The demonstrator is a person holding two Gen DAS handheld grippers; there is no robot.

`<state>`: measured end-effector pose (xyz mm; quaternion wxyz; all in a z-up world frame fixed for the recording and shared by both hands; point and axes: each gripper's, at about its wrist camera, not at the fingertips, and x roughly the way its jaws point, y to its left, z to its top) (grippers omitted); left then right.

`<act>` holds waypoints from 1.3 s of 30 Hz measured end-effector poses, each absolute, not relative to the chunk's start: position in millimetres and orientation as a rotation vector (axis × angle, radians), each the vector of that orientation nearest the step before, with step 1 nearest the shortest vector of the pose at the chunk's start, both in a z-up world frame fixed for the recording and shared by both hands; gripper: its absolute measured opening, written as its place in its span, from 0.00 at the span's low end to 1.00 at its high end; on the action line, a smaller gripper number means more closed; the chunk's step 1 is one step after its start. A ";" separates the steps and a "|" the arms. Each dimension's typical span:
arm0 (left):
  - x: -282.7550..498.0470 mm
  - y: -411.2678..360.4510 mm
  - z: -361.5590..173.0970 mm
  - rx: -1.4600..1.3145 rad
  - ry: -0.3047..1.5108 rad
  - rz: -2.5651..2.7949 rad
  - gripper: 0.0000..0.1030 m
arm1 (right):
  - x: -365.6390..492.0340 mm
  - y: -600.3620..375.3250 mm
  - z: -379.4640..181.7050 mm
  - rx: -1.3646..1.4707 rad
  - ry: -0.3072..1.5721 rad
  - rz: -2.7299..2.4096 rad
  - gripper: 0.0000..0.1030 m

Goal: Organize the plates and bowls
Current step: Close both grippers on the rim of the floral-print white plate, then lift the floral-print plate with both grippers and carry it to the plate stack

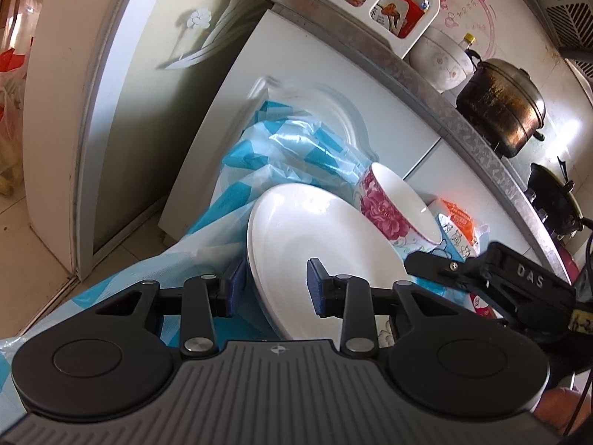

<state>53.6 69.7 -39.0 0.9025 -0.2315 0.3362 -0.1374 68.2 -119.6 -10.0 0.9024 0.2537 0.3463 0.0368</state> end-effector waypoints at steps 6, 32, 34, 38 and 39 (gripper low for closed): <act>55.7 66.4 -40.8 -0.471 0.702 -0.283 0.36 | 78.1 -123.5 -18.7 0.593 0.730 0.096 0.92; 50.9 62.7 -38.0 -0.418 0.644 -0.268 0.31 | 74.7 -121.3 -23.3 0.643 0.708 0.154 0.85; 50.0 64.0 -37.7 -0.421 0.639 -0.270 0.31 | 70.7 -119.6 -19.2 0.625 0.695 0.154 0.85; 49.5 66.3 -35.7 -0.437 0.625 -0.265 0.31 | 62.9 -114.5 -10.3 0.576 0.674 0.162 0.85; 49.0 66.3 -34.7 -0.438 0.620 -0.264 0.31 | 60.7 -112.4 -7.7 0.563 0.668 0.163 0.85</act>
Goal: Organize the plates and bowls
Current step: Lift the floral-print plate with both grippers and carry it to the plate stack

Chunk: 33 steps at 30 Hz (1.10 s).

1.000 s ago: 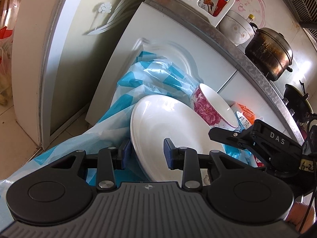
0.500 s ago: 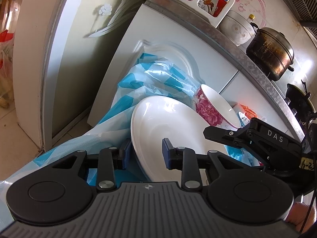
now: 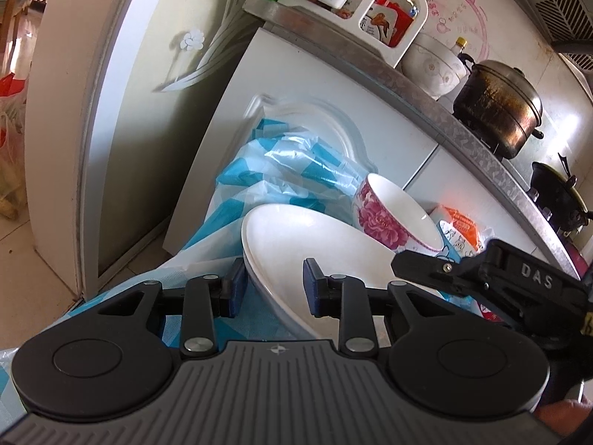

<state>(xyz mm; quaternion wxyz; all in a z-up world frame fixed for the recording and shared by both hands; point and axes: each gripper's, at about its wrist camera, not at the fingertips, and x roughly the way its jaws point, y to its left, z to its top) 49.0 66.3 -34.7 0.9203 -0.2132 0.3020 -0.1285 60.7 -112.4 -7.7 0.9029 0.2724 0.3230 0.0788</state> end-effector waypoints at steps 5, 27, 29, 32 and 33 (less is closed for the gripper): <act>46.8 66.7 -30.9 -0.454 0.607 -0.275 0.31 | 49.8 -100.9 5.3 0.470 0.614 0.156 0.85; 25.8 60.4 -9.6 -0.435 0.529 -0.367 0.31 | -7.4 -107.9 19.8 0.447 0.486 0.133 0.84; 22.6 58.2 -7.6 -0.424 0.524 -0.374 0.31 | -13.3 -109.4 20.9 0.448 0.476 0.128 0.84; 16.5 56.5 -4.6 -0.409 0.515 -0.389 0.31 | -22.4 -111.1 22.6 0.450 0.464 0.124 0.84; 14.2 55.9 -3.6 -0.404 0.511 -0.394 0.31 | -25.4 -111.7 23.3 0.451 0.459 0.122 0.84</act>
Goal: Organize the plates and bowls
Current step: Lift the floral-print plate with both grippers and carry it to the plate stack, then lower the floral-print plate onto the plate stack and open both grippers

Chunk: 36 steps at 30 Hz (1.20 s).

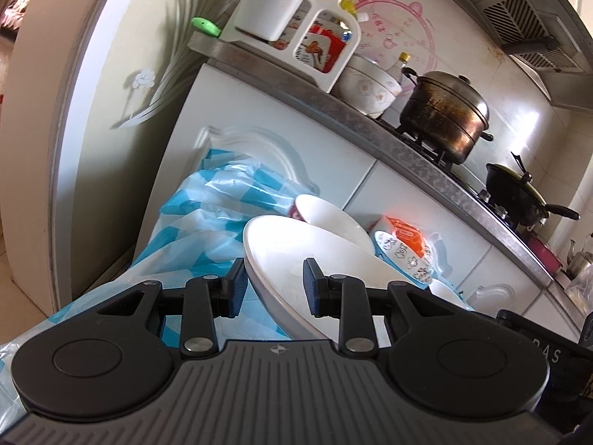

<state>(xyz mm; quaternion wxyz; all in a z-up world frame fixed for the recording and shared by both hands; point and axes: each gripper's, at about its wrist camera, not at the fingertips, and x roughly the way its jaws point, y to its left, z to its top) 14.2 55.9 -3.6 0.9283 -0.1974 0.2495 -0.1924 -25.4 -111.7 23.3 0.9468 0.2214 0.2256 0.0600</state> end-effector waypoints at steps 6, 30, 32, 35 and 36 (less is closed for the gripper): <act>-0.4 45.7 3.9 -0.356 0.487 -0.422 0.31 | -46.8 -119.6 26.6 0.473 0.428 0.109 0.84; -75.9 22.1 2.1 -0.145 0.503 -0.485 0.31 | -143.2 -129.7 10.4 0.465 0.377 0.032 0.85; -80.2 21.6 2.1 -0.130 0.505 -0.481 0.31 | -148.6 -128.4 8.5 0.469 0.381 0.033 0.85; -85.1 22.7 1.6 -0.110 0.509 -0.478 0.31 | -156.3 -125.7 5.0 0.466 0.389 0.038 0.85; -86.2 23.0 1.2 -0.103 0.512 -0.478 0.31 | -158.9 -124.9 4.0 0.465 0.391 0.039 0.85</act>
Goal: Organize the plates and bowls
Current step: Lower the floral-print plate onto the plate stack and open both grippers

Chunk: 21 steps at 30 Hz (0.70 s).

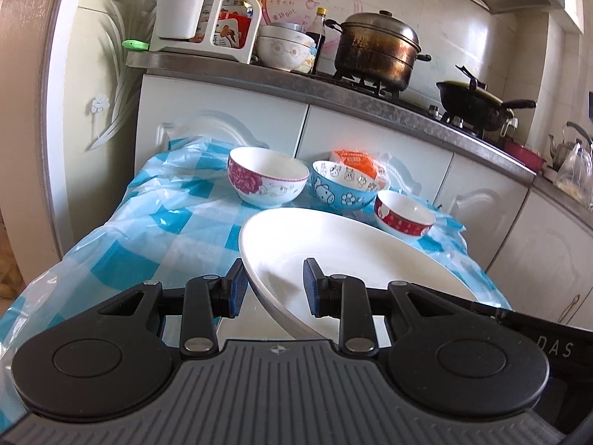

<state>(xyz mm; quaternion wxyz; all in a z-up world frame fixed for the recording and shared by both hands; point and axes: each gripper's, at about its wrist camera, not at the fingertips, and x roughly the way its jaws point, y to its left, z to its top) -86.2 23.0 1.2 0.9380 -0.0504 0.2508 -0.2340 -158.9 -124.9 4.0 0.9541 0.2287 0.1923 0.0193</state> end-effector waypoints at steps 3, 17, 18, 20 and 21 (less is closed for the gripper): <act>-91.7 23.4 -2.0 -0.078 0.522 -0.473 0.31 | -166.5 -123.6 2.1 0.465 0.390 0.044 0.85; -100.8 28.9 -13.1 -0.021 0.552 -0.436 0.34 | -178.5 -110.3 -7.8 0.406 0.417 0.061 0.84; -100.9 29.3 -13.6 -0.017 0.553 -0.432 0.34 | -178.5 -109.3 -8.0 0.401 0.417 0.061 0.84; -100.4 29.5 -14.7 -0.011 0.556 -0.426 0.34 | -178.8 -107.7 -8.8 0.390 0.418 0.064 0.85; -100.4 29.4 -15.5 -0.009 0.558 -0.425 0.34 | -178.8 -106.7 -9.1 0.383 0.419 0.064 0.84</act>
